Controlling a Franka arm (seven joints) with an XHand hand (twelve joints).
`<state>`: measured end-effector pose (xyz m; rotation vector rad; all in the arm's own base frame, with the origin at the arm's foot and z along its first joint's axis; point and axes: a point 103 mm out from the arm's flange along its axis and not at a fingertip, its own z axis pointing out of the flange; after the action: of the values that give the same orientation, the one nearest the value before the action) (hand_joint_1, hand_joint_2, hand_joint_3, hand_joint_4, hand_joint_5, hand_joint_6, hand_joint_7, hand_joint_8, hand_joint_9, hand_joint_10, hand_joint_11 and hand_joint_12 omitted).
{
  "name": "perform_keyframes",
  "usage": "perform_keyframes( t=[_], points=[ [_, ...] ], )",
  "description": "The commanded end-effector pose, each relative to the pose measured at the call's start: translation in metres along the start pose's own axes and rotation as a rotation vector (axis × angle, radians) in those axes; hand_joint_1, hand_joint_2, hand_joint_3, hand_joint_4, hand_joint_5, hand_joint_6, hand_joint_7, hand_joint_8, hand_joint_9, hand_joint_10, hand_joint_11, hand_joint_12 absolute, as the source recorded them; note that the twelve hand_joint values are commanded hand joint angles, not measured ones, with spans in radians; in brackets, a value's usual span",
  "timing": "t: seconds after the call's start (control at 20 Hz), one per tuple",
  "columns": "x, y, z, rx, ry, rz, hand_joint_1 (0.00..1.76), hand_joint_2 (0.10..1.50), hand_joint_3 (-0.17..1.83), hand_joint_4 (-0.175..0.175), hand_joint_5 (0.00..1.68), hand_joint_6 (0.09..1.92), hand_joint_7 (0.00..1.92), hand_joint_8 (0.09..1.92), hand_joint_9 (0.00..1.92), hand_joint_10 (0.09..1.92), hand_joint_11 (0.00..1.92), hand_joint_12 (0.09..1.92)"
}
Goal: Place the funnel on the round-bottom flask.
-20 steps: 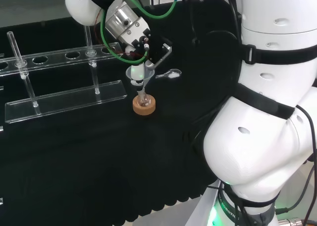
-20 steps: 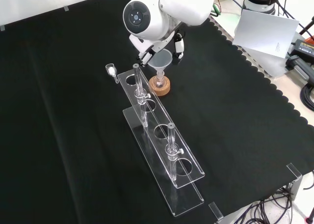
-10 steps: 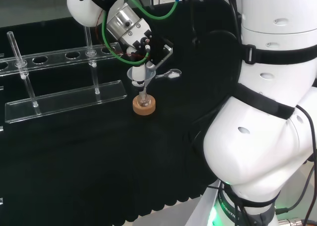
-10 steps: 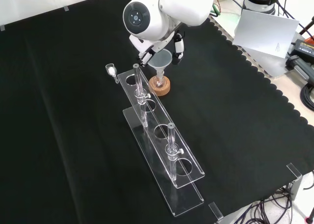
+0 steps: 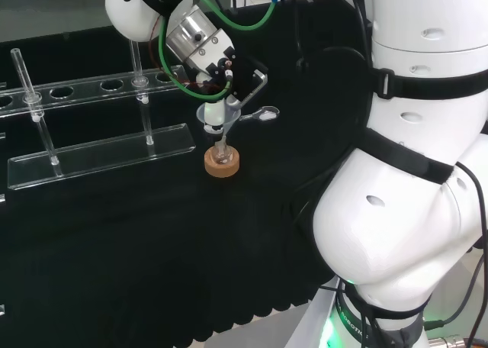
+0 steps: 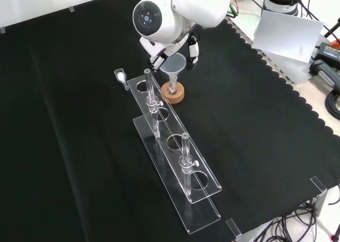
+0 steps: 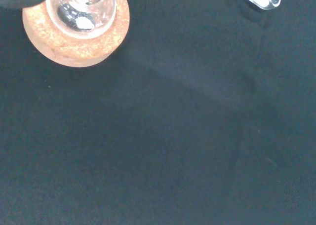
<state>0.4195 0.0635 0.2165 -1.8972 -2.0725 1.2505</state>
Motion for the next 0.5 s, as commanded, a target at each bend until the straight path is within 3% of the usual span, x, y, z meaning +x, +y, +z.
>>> perform_keyframes(
  t=[0.05,0.25,0.5],
  points=[
    [-0.003,0.001,0.004,-0.008,0.003,-0.009,0.85,0.82,0.63,0.018,0.58,0.66,0.56,0.69,0.99,0.44,0.73,1.22],
    [-0.003,0.001,0.005,-0.003,0.012,-0.001,0.82,0.8,0.63,0.013,0.54,0.65,0.54,0.69,0.97,0.44,0.72,1.22],
    [-0.009,0.001,0.012,-0.008,0.031,-0.004,0.75,0.73,0.62,-0.013,0.38,0.51,0.47,0.72,0.89,0.48,0.68,1.25]
  ],
)
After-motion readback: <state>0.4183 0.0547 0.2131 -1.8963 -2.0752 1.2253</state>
